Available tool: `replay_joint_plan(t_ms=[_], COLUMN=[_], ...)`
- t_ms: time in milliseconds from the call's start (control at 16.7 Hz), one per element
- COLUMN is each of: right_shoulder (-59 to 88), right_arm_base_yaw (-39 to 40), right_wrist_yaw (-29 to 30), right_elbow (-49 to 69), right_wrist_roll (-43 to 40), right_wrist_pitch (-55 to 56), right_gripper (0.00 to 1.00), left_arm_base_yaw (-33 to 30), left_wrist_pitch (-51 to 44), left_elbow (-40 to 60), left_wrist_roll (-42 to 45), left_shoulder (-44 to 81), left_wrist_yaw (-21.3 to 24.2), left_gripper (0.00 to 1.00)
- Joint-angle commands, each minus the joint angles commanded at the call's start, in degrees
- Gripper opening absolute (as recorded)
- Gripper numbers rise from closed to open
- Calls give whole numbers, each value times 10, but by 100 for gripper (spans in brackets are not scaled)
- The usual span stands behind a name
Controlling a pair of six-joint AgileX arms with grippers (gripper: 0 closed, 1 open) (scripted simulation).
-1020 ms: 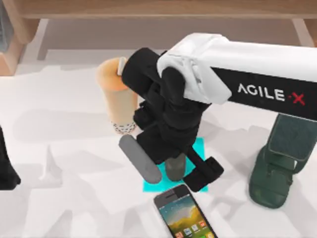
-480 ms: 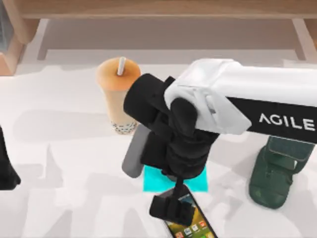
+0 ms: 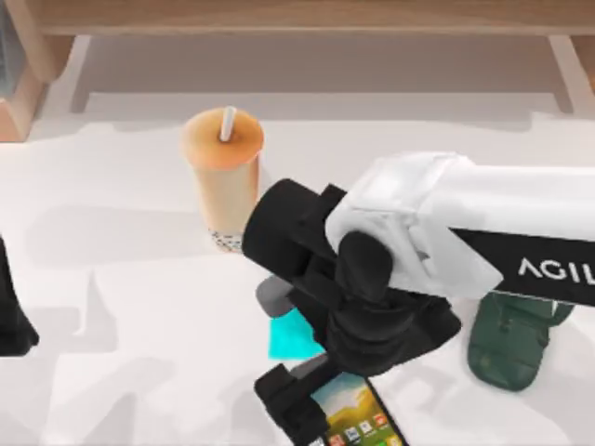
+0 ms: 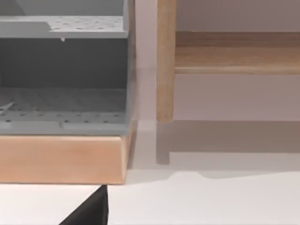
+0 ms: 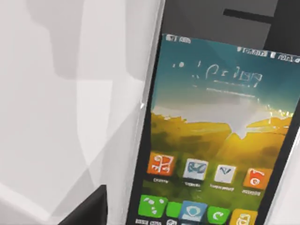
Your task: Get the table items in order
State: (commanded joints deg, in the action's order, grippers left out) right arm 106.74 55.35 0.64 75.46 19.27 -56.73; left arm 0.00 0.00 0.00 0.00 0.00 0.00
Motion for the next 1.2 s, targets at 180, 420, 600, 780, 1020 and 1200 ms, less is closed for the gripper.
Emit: replay_joint_plan(t_ms=[180,420,600,780,1020,1200], right_shoulder=[-8,-11,-11,-4,29,55], right_arm_base_yaw=[5,7,7,5,6,7], right_wrist_yaw=[-1,-1,-1,-1,-1,-1], right_elbow=[-15,-20,-20,-24,-62,-93], right_wrist_roll=[80,107,107,105,107,107], right_wrist_pitch=[4,5,5,14,88,145], right_gripper=[100,100,100,100,100,100], left_arm_base_yaw=[0,0,0,0,0,0], left_wrist_pitch=[0,0,0,0,0,0], left_elbow=[0,0,0,0,0,0], left_wrist_roll=[0,0,0,0,0,0], left_shoulder=[0,0,0,0,0,0], left_wrist_yaw=[0,0,0,0,0,0], left_gripper=[100,100,100,100,100,100])
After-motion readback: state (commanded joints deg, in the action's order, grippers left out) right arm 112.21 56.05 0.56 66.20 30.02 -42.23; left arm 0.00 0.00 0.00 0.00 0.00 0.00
